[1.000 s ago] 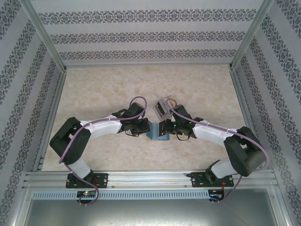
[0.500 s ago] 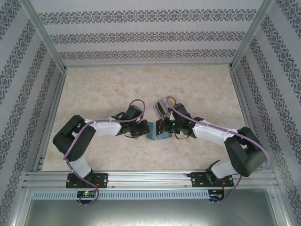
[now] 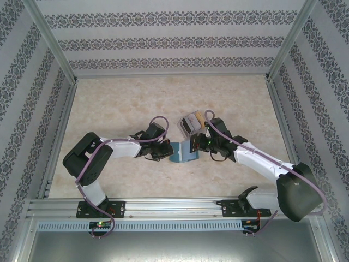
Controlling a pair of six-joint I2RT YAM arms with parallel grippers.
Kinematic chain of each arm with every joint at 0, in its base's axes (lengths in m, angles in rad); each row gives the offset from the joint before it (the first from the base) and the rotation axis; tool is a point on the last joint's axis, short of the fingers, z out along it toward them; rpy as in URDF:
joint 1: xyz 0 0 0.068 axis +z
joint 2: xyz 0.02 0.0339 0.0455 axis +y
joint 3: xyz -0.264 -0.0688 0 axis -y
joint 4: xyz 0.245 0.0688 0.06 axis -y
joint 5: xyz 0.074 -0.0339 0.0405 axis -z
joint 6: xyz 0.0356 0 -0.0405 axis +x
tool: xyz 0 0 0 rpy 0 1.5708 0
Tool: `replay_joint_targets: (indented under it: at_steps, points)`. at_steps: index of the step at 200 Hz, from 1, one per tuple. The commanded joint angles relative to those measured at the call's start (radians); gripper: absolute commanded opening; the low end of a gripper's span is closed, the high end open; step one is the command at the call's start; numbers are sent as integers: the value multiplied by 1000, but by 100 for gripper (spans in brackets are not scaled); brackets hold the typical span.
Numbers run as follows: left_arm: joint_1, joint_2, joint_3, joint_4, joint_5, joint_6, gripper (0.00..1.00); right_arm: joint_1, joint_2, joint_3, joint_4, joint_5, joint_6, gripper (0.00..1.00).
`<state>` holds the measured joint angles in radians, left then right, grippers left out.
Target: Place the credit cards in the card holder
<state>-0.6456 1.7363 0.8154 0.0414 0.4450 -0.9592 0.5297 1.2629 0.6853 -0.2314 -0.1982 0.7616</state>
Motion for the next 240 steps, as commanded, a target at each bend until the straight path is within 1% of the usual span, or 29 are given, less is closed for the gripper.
replay_joint_targets:
  at_steps: [1, 51, 100, 146, 162, 212, 240]
  points:
    - [11, 21, -9, -12, 8, 7, 1, -4, -27, 3, -85, 76, -39, 0]
    - [11, 23, 2, -25, 11, 17, 2, -4, -28, 6, -101, 81, -70, 0]
    - [11, 35, 15, -26, 28, 19, 2, 3, 36, -4, -65, 79, -68, 0]
    - [11, 39, 19, -26, 35, 20, 2, 33, 109, -4, -40, 99, -68, 0]
    - [11, 39, 20, -26, 36, 20, 2, 40, 126, -1, -25, 87, -64, 0]
    - [11, 33, 20, -27, 37, 22, 2, 50, 82, 22, -17, 65, -34, 0]
    - [11, 36, 22, -24, 37, 20, 3, 52, 65, 31, 10, 18, -11, 0]
